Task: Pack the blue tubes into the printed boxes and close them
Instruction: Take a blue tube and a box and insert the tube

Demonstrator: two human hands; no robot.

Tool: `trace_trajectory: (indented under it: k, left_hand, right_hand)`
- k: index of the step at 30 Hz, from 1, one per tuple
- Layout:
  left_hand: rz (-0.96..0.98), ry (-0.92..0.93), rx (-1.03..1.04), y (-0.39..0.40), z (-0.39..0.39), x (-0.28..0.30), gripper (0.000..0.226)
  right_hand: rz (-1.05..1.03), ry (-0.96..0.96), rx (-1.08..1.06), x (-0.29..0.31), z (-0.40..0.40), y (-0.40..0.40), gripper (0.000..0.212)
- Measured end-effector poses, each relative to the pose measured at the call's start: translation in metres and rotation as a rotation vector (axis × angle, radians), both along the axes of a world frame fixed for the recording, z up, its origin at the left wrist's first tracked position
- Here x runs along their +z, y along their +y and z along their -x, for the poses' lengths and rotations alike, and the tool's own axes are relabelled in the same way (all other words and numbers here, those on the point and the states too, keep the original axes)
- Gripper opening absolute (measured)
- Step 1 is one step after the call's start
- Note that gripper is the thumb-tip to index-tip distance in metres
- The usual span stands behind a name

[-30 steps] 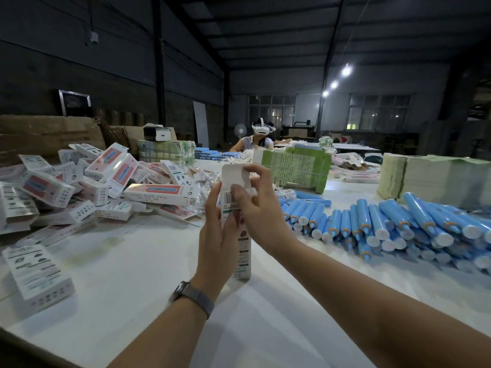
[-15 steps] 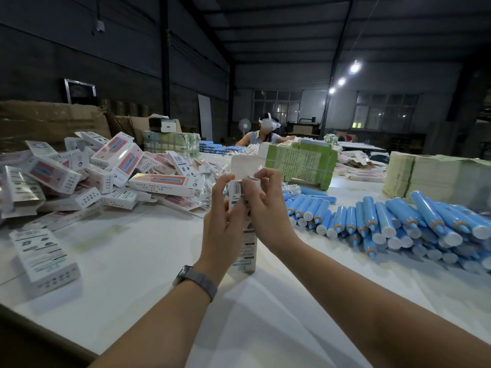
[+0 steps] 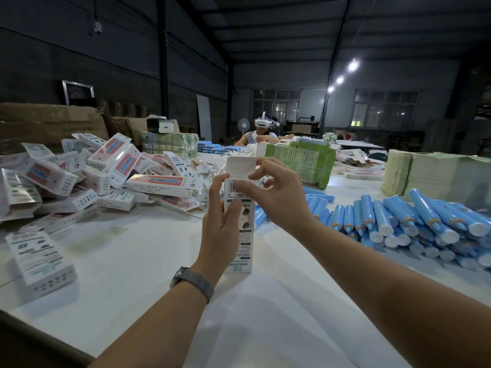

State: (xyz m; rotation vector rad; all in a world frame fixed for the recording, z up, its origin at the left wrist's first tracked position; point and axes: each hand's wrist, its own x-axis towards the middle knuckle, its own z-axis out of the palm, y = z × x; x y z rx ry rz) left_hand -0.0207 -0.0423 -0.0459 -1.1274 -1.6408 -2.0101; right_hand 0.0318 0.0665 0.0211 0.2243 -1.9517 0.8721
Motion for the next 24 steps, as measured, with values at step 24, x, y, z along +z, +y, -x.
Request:
trace_trajectory:
  k: [24]
  left_hand:
    - [0.059, -0.026, 0.032, 0.002, 0.001, -0.005, 0.06]
  right_hand:
    - [0.015, 0.028, -0.026, -0.002, 0.002, -0.025, 0.029]
